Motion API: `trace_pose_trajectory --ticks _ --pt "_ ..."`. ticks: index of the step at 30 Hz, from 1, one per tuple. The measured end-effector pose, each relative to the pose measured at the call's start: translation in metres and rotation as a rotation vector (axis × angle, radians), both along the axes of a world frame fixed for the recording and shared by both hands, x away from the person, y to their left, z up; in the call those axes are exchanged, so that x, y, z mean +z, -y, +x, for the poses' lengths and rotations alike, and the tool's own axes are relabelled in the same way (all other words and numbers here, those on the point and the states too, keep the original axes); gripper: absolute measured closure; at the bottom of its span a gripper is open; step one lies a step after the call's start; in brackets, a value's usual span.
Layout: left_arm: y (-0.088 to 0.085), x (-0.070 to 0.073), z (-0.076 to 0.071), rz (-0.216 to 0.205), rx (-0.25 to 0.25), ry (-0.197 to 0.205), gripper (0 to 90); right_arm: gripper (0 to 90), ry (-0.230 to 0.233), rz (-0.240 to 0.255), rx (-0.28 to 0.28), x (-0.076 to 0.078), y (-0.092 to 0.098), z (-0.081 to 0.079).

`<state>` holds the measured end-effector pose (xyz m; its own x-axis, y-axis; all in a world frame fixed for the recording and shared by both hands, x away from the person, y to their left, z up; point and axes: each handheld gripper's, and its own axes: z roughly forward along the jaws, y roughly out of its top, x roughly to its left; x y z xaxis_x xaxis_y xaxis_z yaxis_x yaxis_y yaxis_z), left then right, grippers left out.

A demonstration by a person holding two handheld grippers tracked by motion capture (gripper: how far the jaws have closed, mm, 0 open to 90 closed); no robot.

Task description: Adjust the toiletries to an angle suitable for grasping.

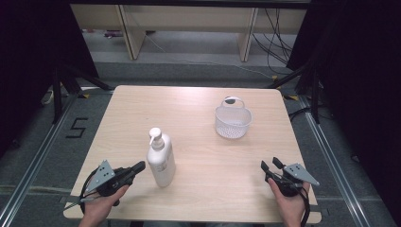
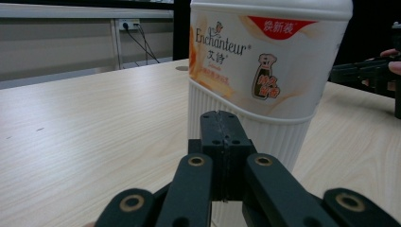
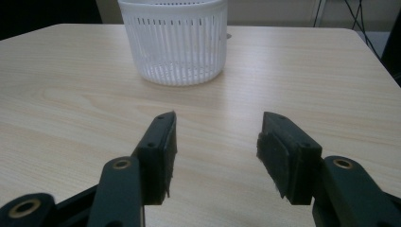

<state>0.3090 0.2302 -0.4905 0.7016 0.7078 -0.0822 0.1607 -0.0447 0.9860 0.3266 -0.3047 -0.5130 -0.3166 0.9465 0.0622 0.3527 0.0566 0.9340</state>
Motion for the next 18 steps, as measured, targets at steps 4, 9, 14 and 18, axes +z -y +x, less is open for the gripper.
trace_pose_trajectory --ticks 4,9,14,18 --pt "0.003 0.003 0.002 -0.018 -0.030 0.009 89.9 47.2 -0.005 0.000 -0.002 0.000 -0.001 0.000" --pt "0.006 0.006 0.004 -0.015 -0.050 0.016 90.0 46.8 0.001 0.003 0.007 0.000 -0.001 0.000" --pt "0.009 0.008 0.005 -0.005 -0.069 0.021 90.0 46.6 -0.023 0.006 -0.007 0.001 -0.002 -0.001" --pt "0.011 0.009 0.005 -0.005 -0.077 0.026 90.0 46.6 -0.024 0.011 -0.018 0.000 -0.003 0.000"
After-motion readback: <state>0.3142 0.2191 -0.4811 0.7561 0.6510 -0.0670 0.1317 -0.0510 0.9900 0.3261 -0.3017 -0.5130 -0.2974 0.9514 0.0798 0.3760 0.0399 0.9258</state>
